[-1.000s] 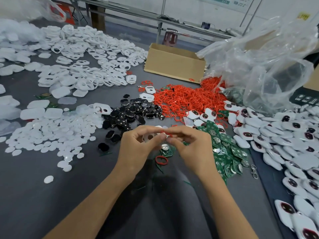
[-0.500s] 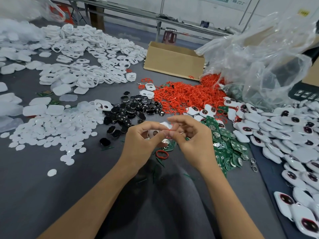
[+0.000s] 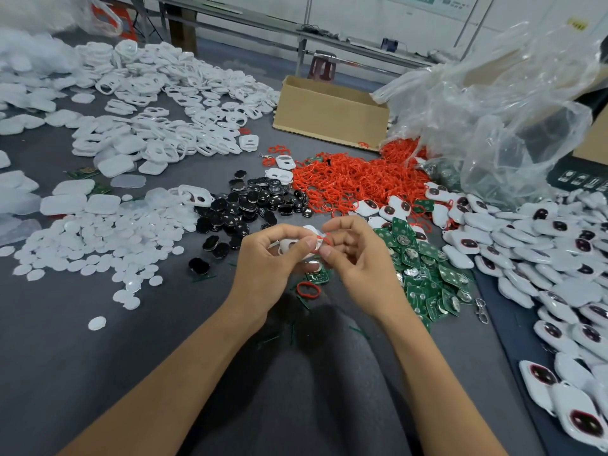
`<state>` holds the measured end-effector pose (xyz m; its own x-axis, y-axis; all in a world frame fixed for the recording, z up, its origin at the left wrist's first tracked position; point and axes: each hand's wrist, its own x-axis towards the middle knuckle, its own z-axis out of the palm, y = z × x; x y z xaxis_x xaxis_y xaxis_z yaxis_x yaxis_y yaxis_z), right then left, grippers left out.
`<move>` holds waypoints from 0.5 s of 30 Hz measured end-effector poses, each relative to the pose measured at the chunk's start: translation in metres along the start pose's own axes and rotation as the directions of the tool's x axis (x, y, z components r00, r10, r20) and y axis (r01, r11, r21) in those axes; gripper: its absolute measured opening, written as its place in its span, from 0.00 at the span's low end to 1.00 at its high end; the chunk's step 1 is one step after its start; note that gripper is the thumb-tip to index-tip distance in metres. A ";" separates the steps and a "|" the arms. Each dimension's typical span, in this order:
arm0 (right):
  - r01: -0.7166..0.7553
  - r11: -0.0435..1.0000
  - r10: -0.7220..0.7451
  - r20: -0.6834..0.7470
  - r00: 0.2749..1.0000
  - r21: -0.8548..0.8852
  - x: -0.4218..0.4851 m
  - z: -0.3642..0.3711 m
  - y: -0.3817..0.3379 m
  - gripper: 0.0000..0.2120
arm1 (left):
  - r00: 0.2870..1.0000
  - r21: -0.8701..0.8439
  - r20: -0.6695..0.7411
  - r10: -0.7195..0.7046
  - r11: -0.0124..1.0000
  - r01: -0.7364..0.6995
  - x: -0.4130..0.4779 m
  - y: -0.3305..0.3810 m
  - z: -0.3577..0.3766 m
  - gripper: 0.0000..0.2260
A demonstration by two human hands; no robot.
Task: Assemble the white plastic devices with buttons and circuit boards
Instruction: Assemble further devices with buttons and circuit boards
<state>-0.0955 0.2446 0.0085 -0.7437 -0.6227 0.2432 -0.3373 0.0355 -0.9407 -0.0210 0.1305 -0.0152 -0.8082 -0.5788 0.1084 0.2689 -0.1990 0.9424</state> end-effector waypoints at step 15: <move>-0.033 0.985 0.060 -0.158 0.986 0.170 0.002 -0.001 -0.002 0.15 | 0.999 0.024 0.006 -0.046 0.999 0.046 -0.001 -0.001 0.003 0.02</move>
<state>-0.0967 0.2437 0.0111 -0.8445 -0.4880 0.2204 -0.2096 -0.0775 -0.9747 -0.0224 0.1336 -0.0151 -0.8228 -0.5645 0.0662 0.2184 -0.2065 0.9538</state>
